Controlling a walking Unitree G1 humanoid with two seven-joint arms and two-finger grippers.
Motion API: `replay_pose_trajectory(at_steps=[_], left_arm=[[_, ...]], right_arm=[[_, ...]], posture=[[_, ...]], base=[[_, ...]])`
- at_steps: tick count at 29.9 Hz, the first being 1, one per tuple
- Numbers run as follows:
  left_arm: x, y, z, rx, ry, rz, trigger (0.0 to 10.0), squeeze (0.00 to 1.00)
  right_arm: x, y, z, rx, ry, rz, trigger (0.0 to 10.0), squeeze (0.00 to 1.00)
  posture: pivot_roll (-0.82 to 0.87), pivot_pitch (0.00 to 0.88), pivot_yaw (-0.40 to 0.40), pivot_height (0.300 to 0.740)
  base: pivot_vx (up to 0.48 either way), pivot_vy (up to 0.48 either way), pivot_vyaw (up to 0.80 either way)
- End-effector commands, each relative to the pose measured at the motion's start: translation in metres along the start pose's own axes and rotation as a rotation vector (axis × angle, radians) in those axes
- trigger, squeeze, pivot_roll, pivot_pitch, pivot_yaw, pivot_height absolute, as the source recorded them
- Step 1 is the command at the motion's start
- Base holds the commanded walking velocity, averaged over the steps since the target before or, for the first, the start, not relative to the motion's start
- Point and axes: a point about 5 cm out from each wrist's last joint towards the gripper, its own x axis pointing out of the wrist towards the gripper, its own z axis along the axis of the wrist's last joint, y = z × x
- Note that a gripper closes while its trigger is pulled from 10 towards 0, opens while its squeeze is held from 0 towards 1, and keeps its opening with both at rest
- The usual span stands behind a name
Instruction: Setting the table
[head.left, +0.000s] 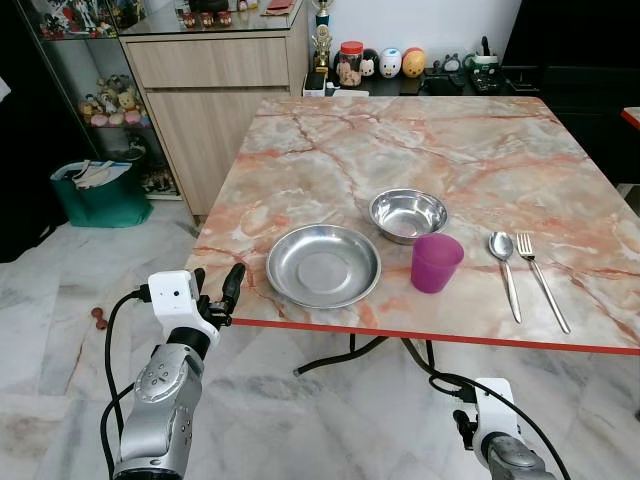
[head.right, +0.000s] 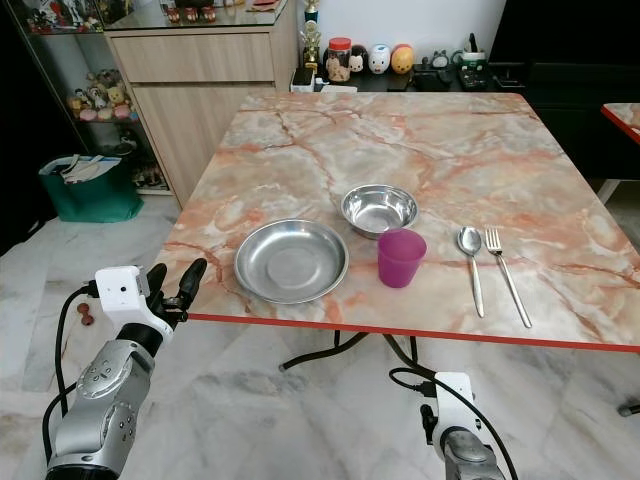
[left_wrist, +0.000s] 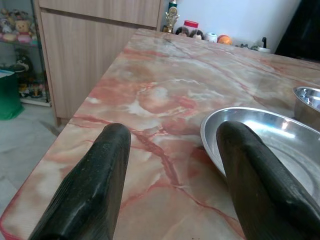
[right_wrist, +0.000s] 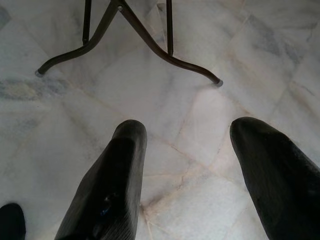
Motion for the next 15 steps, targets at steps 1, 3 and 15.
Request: replay_pose_trajectory(at_steps=[1,3,15], left_arm=[[0.0,-0.001,0.0,0.025,-0.005,-0.01,10.0,0.0],[0.0,-0.001,0.0,0.026,-0.004,-0.012,10.0,0.0],[0.0,-0.001,-0.001,0.031,0.005,-0.02,10.0,0.0]], right_arm=[[0.0,0.0,-0.002,0.002,0.001,0.005,10.0,0.0],[0.0,0.001,-0.004,-0.001,0.018,0.008,10.0,0.0],[-0.002,0.0,-0.018,-0.143,0.217,0.039,10.0,0.0]], posture=[[0.0,0.0,0.022,0.74],[0.0,0.0,0.024,0.74],[-0.02,0.0,0.033,0.74]], base=[[0.0,0.0,0.0],[0.0,0.0,0.0],[0.0,0.0,0.0]])
